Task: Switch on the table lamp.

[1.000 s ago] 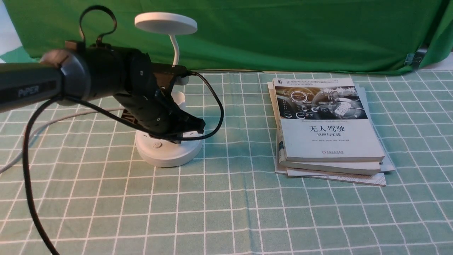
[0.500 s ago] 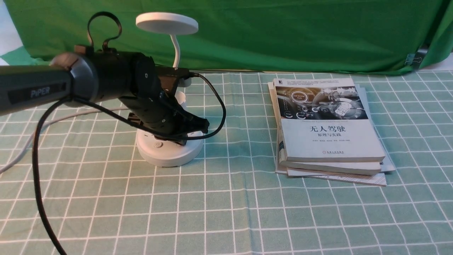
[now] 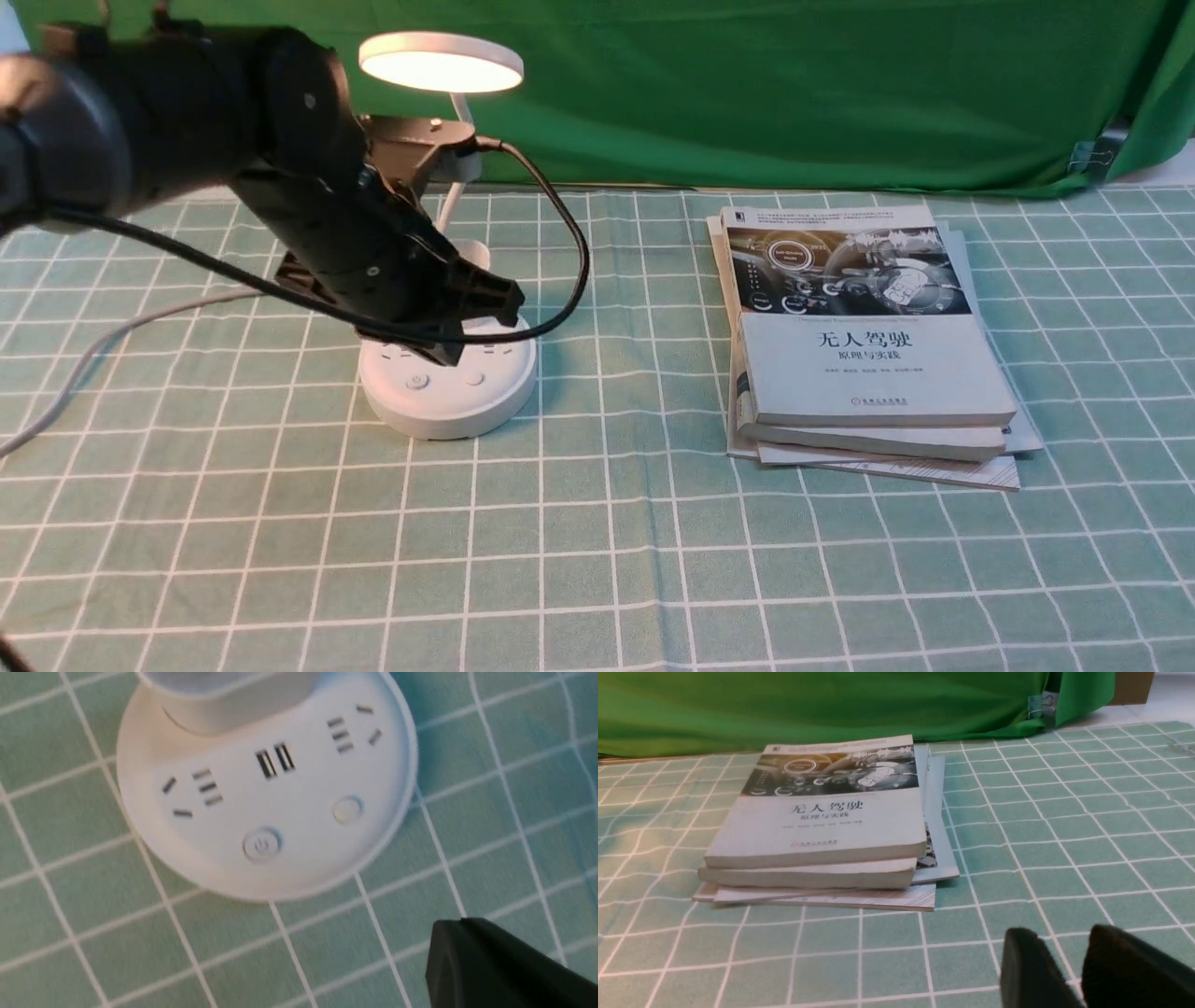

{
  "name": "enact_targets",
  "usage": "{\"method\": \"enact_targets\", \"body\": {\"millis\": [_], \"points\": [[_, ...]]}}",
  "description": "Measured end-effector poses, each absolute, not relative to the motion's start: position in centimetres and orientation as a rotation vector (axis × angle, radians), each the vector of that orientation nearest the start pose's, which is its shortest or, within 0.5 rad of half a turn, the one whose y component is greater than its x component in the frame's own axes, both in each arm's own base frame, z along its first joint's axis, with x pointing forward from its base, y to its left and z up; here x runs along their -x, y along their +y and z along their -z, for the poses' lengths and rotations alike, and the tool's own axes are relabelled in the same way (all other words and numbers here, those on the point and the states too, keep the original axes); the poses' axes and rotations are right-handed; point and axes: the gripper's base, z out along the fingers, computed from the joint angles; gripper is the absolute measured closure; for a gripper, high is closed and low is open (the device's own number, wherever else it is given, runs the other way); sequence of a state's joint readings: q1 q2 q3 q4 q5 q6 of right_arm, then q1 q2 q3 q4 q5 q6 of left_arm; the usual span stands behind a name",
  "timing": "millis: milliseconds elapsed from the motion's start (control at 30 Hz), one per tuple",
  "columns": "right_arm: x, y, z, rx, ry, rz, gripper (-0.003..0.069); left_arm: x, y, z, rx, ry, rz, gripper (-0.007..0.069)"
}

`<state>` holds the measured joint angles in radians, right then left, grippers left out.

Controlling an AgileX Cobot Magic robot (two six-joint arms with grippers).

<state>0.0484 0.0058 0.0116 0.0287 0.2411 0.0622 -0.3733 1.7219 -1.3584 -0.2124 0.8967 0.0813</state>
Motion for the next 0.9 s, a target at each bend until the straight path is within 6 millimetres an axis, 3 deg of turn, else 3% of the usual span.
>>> {"method": "enact_targets", "body": {"millis": [33, 233, 400, 433, 500, 667, 900], "points": [[-5.6, 0.3, -18.7, -0.031, 1.743, -0.107, 0.0418, -33.1, -14.6, -26.8, -0.486, 2.714, 0.348, 0.0621], [-5.6, 0.3, -18.7, -0.031, 1.743, -0.107, 0.0418, -25.5, -12.1, -31.0, -0.486, 2.602, 0.433, 0.0621], [-5.6, 0.3, -18.7, -0.031, 1.743, -0.107, 0.0418, -18.9, -9.4, -33.9, -0.448, 2.385, 0.463, 0.0621], [-5.6, 0.3, -18.7, -0.031, 1.743, -0.107, 0.0418, -18.7, -9.3, -33.9, -0.443, 2.37, 0.464, 0.0621], [-5.6, 0.3, -18.7, -0.031, 1.743, -0.107, 0.0418, -15.2, -7.8, -34.4, -0.403, 2.225, 0.478, 0.0621], [-5.6, 0.3, -18.7, -0.031, 1.743, -0.107, 0.0418, -10.8, -5.9, -33.3, -0.324, 2.053, 0.504, 0.0621], [-5.6, 0.3, -18.7, -0.031, 1.743, -0.107, 0.0418, -7.2, -4.4, -30.9, -0.308, 1.957, 0.515, 0.0621]]}}
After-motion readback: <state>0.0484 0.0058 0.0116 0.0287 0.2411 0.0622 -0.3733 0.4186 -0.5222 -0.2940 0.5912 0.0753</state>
